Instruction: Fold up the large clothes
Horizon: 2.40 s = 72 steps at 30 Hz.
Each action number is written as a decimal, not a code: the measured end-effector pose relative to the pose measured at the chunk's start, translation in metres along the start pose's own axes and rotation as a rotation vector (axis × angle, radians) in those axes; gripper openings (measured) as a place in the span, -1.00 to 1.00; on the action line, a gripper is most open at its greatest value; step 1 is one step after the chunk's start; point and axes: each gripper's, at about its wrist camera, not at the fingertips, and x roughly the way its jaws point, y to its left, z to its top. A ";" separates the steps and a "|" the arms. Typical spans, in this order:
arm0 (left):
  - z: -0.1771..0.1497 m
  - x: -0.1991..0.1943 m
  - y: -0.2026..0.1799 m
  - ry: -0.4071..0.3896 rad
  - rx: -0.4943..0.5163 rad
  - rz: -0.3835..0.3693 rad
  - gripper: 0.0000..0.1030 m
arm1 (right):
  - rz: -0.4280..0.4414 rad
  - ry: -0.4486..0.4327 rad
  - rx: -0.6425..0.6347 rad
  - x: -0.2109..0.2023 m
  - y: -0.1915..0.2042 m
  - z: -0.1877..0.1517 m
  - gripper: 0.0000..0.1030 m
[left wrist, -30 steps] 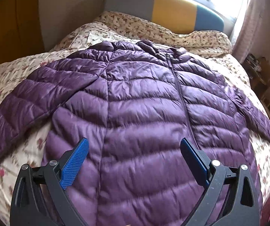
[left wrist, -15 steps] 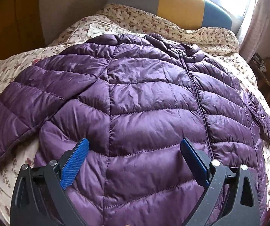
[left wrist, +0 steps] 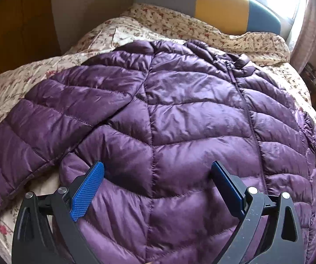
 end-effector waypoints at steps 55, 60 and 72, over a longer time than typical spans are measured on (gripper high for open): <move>0.000 0.010 -0.008 -0.035 0.041 -0.044 0.93 | 0.508 0.738 -0.793 0.044 0.300 -0.452 -0.86; 0.000 0.010 -0.008 -0.036 0.038 -0.050 0.93 | 0.588 0.867 -0.796 0.043 0.302 -0.482 -0.85; 0.000 -0.005 -0.009 -0.041 -0.019 -0.067 0.76 | 0.606 0.820 -0.775 0.021 0.293 -0.459 0.08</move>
